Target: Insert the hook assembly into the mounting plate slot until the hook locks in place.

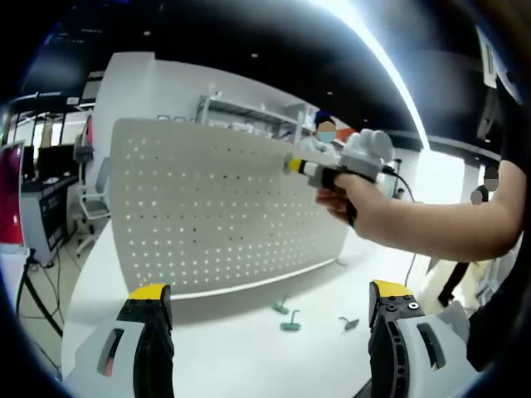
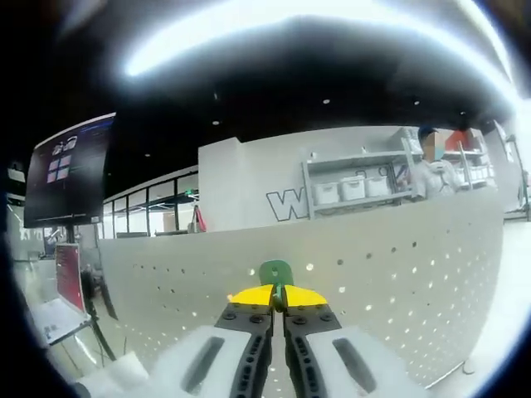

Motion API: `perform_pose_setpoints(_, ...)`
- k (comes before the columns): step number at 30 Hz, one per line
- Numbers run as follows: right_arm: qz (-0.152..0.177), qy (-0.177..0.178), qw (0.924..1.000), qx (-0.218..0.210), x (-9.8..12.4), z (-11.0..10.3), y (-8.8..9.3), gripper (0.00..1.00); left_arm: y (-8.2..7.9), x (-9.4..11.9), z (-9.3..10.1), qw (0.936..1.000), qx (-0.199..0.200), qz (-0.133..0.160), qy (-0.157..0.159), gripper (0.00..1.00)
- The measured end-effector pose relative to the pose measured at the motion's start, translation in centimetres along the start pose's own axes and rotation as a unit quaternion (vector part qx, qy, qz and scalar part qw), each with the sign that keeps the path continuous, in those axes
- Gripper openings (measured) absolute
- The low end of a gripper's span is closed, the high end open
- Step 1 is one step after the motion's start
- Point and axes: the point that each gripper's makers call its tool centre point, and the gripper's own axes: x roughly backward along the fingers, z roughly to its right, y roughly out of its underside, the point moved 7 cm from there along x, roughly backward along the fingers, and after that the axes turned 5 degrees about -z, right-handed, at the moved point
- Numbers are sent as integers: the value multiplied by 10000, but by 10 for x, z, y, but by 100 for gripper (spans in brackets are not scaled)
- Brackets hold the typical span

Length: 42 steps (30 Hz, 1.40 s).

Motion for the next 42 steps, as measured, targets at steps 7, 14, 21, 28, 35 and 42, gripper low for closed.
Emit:
perform_pose_setpoints(7, 36, 54, 10000, -52, -4, 0, -1, 0, 0, -1, -3, 10000, 25, -15, -12, 100)
perform_pose_setpoints(14, 16, 107, 9999, -124, -6, 0, 1, 0, 3, -2, -4, 10000, 53, -52, -24, 100)
perform_pose_setpoints(21, -24, 150, 9998, -152, -10, 1, 4, 0, 3, -2, -7, 9999, 81, -64, -49, 100)
perform_pose_setpoints(28, -49, 204, 9997, -123, -12, 1, 3, 0, 4, -3, -8, 9999, 90, -86, -56, 100)
perform_pose_setpoints(35, -173, 211, 9994, -212, -13, 3, 1, 1, 6, -4, -5, 9999, 108, -109, -21, 100)
perform_pose_setpoints(42, -197, 239, 9992, -241, -14, 3, 0, 3, 5, -1, -5, 9999, 108, -104, -46, 100)
